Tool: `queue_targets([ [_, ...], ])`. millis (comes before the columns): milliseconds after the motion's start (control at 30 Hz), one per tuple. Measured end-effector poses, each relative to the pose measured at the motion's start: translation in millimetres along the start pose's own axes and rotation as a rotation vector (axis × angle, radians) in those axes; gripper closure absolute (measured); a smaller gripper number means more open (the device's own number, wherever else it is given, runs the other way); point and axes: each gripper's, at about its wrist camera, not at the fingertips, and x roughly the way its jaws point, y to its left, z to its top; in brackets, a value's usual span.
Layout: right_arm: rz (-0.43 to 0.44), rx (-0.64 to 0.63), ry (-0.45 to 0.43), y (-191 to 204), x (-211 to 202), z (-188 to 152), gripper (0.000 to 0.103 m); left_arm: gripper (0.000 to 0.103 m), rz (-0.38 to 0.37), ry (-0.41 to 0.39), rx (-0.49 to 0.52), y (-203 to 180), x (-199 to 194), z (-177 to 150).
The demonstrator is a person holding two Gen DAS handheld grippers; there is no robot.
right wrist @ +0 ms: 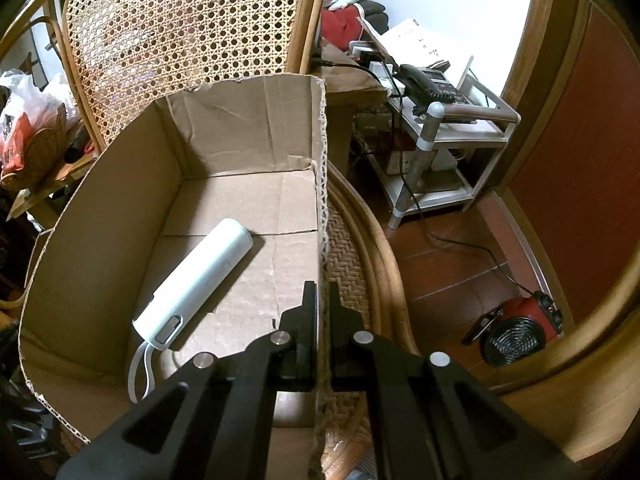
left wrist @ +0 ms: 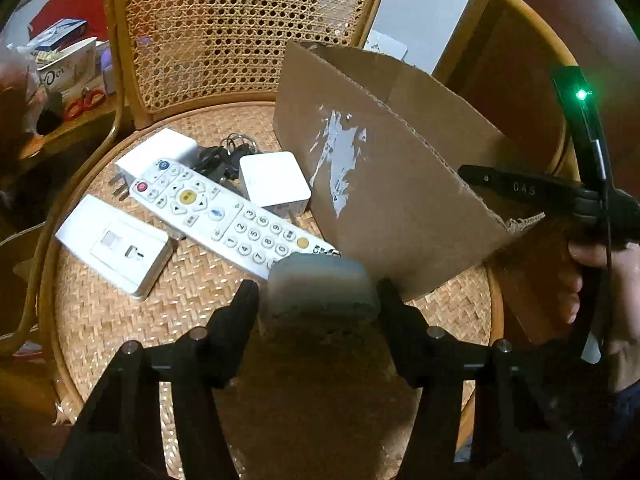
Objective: Organize rigid objects
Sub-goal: 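Carry the silver clock into the box and release it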
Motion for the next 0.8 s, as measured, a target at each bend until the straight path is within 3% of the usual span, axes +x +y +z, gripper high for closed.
queue_targets([
  [200, 0.002, -0.003, 0.000, 1.5, -0.6, -1.0, 0.098, 0.049, 0.090, -0.062, 0.040, -2.6, -20.8, 6.2],
  [367, 0.001, -0.001, 0.001, 1.9, -0.4, -0.4, 0.098, 0.049, 0.128, -0.149, 0.044, 1.9, -61.8, 41.3],
  [567, 0.003, 0.001, 0.002, 1.9, -0.5, -0.5, 0.098, 0.049, 0.098, -0.255, 0.085, -22.2, -93.2, 110.3],
  [633, 0.003, 0.001, 0.002, 2.9, -0.5, -1.1, 0.098, 0.049, 0.047, -0.279, 0.101, -41.5, -96.5, 128.2],
  [800, 0.003, 0.001, 0.002, 3.6, -0.7, -1.5, 0.098, 0.049, 0.000, -0.199, 0.161, -85.4, -51.3, 147.5],
])
